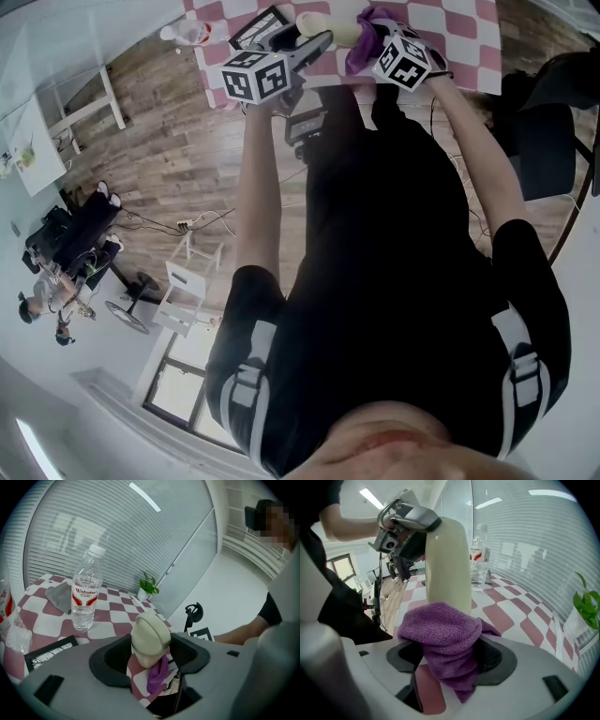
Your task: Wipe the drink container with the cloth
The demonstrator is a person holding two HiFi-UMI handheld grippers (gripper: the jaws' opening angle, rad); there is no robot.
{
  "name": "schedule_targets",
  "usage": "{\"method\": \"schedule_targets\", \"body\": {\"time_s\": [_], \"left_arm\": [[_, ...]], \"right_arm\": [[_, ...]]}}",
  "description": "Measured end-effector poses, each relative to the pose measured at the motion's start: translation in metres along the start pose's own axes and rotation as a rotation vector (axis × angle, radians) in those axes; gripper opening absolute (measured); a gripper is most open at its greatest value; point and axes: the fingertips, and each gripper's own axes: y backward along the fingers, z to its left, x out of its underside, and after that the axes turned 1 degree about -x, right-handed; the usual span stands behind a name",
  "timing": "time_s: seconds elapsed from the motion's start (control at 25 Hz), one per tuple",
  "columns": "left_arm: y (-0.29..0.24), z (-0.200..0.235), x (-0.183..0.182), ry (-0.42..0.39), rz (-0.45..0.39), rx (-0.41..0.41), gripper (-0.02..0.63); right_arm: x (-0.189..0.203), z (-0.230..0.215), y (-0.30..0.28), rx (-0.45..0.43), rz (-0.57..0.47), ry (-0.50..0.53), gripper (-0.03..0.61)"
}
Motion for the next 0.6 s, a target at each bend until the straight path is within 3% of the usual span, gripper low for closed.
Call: {"method": "schedule_targets", "body": {"time_s": [0.6], "left_arm": [[0.008, -0.024, 0.016, -0.332, 0.068, 0.094, 0.276]], "right_arm": [[-0.057, 0.017, 0.033, -0.216, -0.06, 0.17, 0.325]]}}
